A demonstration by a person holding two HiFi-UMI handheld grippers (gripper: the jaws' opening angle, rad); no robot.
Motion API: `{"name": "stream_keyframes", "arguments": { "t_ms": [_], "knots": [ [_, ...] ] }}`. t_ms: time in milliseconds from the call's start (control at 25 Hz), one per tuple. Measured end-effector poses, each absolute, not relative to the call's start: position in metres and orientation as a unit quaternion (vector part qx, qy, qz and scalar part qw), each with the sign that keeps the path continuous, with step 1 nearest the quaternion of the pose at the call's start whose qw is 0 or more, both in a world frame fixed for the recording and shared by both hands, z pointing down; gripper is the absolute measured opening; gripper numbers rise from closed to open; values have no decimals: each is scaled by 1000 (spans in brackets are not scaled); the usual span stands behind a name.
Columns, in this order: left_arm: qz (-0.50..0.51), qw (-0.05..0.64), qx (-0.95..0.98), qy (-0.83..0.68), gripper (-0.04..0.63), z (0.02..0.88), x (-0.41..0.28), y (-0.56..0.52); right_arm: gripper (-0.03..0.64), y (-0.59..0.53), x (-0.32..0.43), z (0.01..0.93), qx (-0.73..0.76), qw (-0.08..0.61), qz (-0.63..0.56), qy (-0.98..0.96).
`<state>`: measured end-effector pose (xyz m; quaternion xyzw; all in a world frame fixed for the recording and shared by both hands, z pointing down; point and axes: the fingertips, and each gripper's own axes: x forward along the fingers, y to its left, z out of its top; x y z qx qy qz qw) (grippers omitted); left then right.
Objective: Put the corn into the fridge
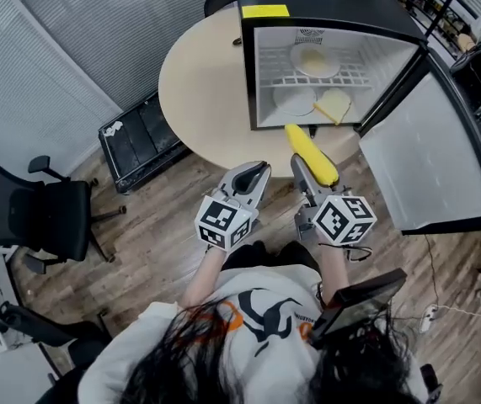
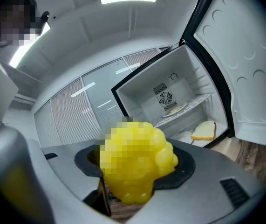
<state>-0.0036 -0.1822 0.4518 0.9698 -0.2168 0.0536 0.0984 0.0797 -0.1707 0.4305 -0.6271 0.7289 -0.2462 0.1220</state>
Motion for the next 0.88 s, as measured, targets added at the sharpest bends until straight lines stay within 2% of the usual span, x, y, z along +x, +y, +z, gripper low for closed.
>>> {"name": "stream_keyframes", "arguments": {
  "t_ms": [880],
  "knots": [
    [47, 121, 961, -244, 18, 461, 35, -229, 257, -243, 112, 436, -595, 101, -258, 755]
  ]
}}
